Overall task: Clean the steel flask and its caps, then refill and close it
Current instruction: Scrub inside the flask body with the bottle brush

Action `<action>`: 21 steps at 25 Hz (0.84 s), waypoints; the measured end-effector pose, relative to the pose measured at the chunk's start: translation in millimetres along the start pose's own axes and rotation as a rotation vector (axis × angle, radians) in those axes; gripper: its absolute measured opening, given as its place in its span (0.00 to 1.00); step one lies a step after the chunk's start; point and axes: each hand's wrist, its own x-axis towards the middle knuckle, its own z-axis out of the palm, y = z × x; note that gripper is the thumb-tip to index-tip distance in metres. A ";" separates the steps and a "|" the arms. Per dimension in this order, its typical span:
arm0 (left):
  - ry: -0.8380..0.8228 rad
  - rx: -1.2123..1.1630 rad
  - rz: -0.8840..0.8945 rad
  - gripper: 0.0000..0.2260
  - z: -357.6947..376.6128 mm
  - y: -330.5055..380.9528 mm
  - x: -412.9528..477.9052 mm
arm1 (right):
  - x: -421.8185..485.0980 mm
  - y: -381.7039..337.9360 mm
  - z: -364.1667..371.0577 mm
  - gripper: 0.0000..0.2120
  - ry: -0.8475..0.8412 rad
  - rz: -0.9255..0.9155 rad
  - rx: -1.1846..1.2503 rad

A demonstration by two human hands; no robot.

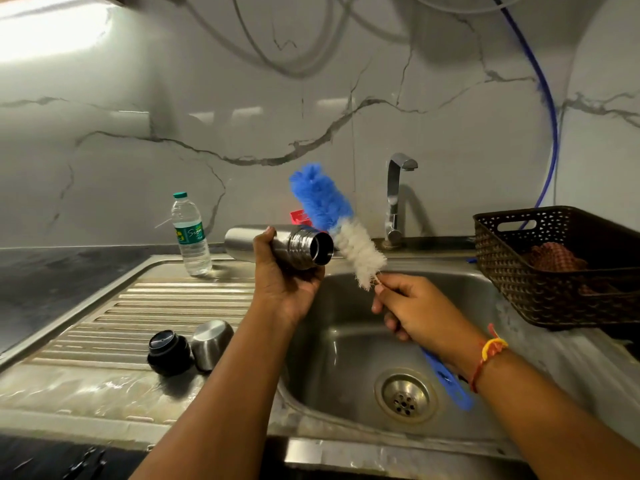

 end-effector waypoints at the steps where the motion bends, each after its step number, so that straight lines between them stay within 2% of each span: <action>1: 0.004 0.009 -0.003 0.22 -0.8 1.2 -0.5 | -2.1 -0.6 -1.5 0.11 -0.007 -0.046 -0.055; 5: 0.025 0.075 -0.029 0.28 -2.5 2.2 -1.9 | -1.6 1.4 -0.4 0.11 0.027 -0.173 -0.344; 9: 0.021 0.204 -0.067 0.29 3.1 -10.3 -4.8 | 1.3 1.6 5.4 0.10 0.084 -0.261 -0.387; 12: 0.066 0.086 -0.005 0.31 -2.6 2.1 0.0 | -1.7 6.0 2.0 0.10 0.003 -0.232 -0.426; 17: 0.054 0.077 -0.066 0.29 -0.7 -3.8 -1.1 | 0.0 1.9 11.3 0.10 0.064 -0.310 -0.375; 21: 0.134 -0.050 0.036 0.26 -2.7 22.9 1.2 | 0.1 11.4 -4.7 0.12 0.037 -0.232 -0.521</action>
